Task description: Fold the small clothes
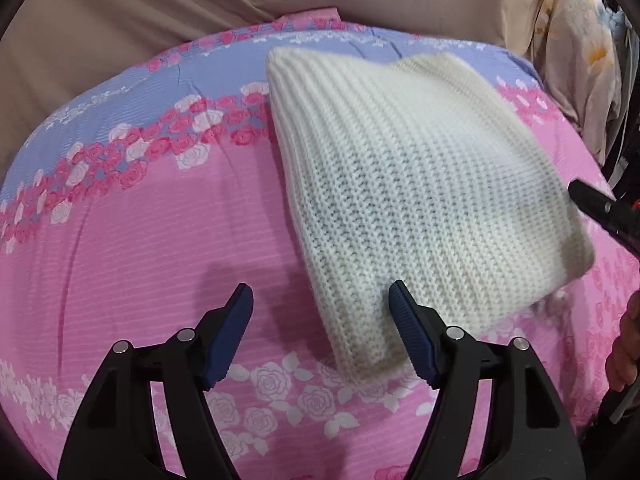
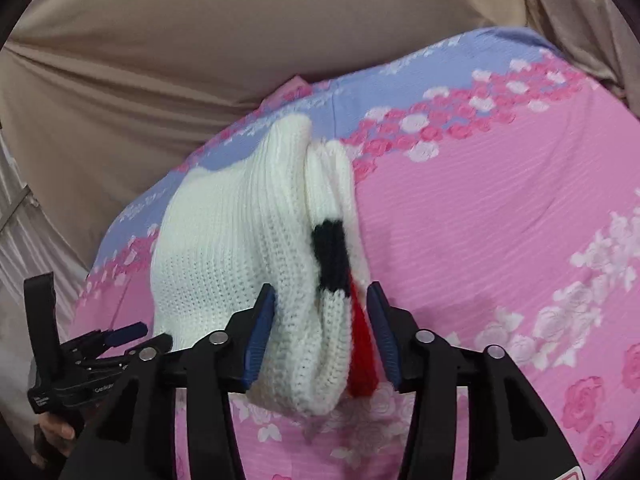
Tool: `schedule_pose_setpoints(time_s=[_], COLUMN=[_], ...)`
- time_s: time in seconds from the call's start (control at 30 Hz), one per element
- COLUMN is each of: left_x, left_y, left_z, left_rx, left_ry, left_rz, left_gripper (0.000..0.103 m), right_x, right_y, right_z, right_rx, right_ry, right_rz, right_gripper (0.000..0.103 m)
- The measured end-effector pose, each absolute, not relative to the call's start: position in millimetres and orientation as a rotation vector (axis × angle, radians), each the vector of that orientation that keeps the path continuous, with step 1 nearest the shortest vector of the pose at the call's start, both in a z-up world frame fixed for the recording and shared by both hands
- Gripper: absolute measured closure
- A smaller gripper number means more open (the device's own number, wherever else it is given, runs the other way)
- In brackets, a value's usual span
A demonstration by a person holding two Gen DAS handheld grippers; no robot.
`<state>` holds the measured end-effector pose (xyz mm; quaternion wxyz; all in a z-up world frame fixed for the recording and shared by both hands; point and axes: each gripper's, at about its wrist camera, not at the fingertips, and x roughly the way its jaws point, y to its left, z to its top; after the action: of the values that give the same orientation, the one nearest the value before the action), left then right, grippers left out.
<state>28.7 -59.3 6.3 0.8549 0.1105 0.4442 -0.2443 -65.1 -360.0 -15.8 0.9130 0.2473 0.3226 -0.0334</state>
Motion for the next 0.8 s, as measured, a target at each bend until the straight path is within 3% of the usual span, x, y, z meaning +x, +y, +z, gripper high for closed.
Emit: schedule_pose_setpoints(time_s=[0.1,0.17,0.27,0.3,0.33,0.5,0.63,0.8], left_x=[31,37,48,53,57,70,71,49], left_y=[-59,-66,-84,-88,-92,-99,-105,-81], left_z=[28,38,43,41,38,20,11,25], left_rx=[0.199,0.206,0.241,0.254,0.262,0.263,0.26,0.187], left_ry=[0.884,0.848,0.811,0.81,0.815,0.856,0.882,0.898], left_rz=[-0.528,-0.51,-0.486,-0.474,-0.465,-0.476,-0.483,-0.514], left_gripper=[0.027,0.026,0.026,0.026,0.027,0.025,0.025,0.026], right_x=[-59,-39,14,26,35,15,43,-21], right_y=[-365,-363,-353,-348,-342,-352,-375,-357], right_z=[16,26,16,10,4,25,-26,22], right_rx=[0.472,0.44,0.402,0.385,0.368,0.396,0.448,0.364], right_ry=[0.602,0.598,0.678,0.707,0.726,0.597,0.757,0.613], right_rz=[-0.067,-0.03,0.033,0.037,0.044,0.024,0.02,-0.045], right_gripper=[0.05,0.045,0.048,0.058,0.095,0.094,0.093,0.084])
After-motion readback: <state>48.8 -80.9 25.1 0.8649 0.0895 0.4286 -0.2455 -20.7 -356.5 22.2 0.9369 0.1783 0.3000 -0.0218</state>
